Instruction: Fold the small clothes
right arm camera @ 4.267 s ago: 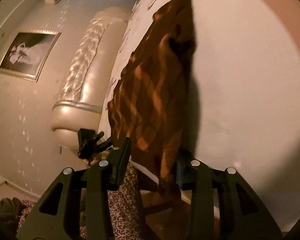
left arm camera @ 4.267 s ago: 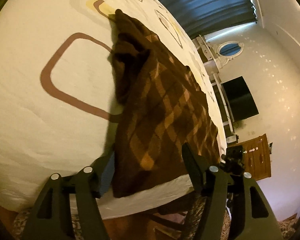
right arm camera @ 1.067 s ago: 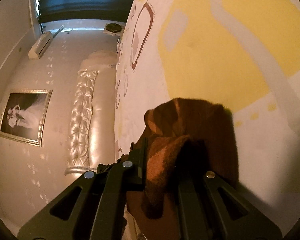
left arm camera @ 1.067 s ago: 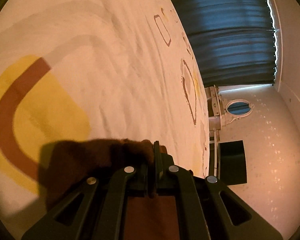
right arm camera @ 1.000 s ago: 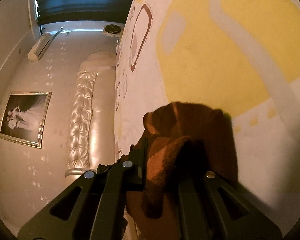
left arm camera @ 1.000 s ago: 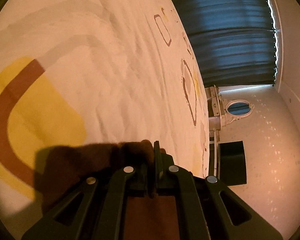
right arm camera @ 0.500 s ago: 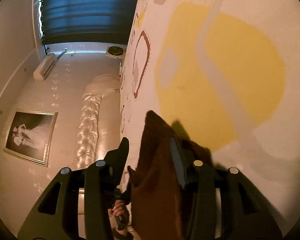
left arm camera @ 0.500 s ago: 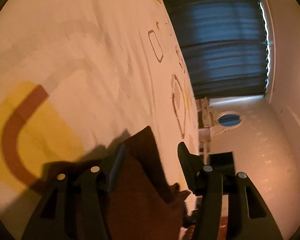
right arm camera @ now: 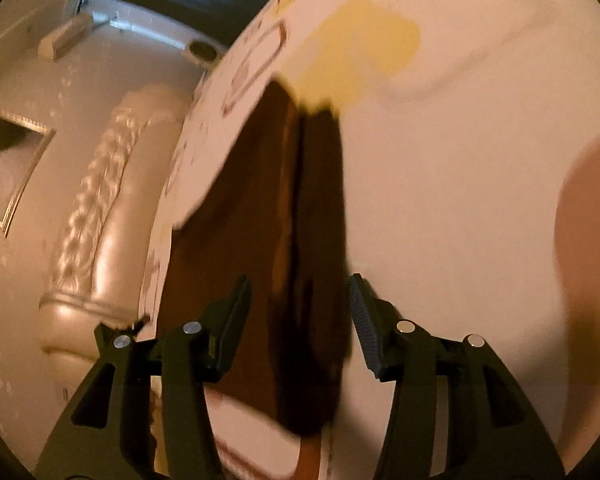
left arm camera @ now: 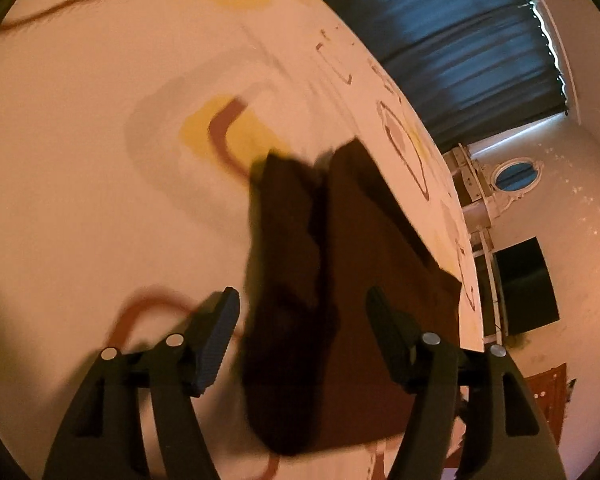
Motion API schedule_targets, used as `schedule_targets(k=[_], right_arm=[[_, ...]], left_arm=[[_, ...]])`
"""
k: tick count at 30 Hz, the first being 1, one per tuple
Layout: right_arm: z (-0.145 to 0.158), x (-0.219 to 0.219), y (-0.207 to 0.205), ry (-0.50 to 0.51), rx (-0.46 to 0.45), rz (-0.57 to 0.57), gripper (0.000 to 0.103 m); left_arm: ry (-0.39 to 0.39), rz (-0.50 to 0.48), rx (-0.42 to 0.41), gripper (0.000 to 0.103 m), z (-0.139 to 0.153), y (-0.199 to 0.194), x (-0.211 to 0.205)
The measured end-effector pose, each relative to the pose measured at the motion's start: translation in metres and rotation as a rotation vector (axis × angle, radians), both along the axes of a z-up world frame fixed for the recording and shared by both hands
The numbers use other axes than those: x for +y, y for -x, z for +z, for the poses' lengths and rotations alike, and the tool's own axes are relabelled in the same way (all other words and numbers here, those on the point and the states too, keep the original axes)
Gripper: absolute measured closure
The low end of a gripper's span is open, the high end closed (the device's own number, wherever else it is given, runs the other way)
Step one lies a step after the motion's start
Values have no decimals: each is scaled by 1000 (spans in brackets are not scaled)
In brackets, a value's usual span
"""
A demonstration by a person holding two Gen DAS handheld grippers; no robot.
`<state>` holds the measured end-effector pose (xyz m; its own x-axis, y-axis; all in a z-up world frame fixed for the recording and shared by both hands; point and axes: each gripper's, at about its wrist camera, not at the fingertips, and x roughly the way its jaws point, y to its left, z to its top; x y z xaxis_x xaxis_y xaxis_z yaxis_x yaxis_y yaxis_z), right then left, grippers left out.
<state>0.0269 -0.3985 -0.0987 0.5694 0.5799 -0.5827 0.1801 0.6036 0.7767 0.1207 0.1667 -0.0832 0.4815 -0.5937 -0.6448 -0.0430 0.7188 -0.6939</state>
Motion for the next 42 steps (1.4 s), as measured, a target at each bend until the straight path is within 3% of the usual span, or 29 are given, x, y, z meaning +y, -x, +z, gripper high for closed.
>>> schedule_targets(k=[3, 6, 8, 10, 15, 18, 22, 24, 26, 29, 31, 33, 37, 42], right_arm=[[0, 14, 12, -1, 1, 29, 50], [-3, 28, 13, -5, 0, 55, 53], [-4, 35, 11, 21, 6, 72, 87], [-5, 41, 5, 34, 19, 98, 89], [9, 33, 24, 39, -20, 77, 92], [-2, 28, 31, 71, 5, 101, 93], [-11, 18, 28, -18, 8, 120, 89], [-5, 15, 30, -1, 16, 124, 84], [7, 13, 32, 64, 16, 129, 77], [33, 9, 31, 228, -14, 93, 75], [49, 8, 22, 274, -60, 70, 75], [62, 18, 1, 263, -117, 103, 73], [82, 79, -76, 328, -228, 321, 69], [78, 155, -163, 467, -245, 546, 65]], left_arm=[[-2, -8, 20, 35, -2, 4, -11], [-101, 11, 7, 35, 6, -4, -32], [-192, 16, 2, 49, 8, -1, -44], [-302, -15, -6, 75, 9, 2, -57], [-392, -37, -39, 84, 19, 18, -64], [-373, -55, -52, 83, 9, 19, -58], [-332, -82, -64, 77, 9, 11, -53], [-333, -96, -84, 73, 12, 20, -48], [-351, -104, -102, 68, 15, 26, -43], [-328, -108, -125, 66, 21, 35, -39], [-319, -118, -143, 65, 26, 35, -44], [-332, -127, -159, 63, 28, 35, -51], [-369, -147, -160, 51, 22, 32, -64], [-383, -165, -149, 40, 10, 30, -70]])
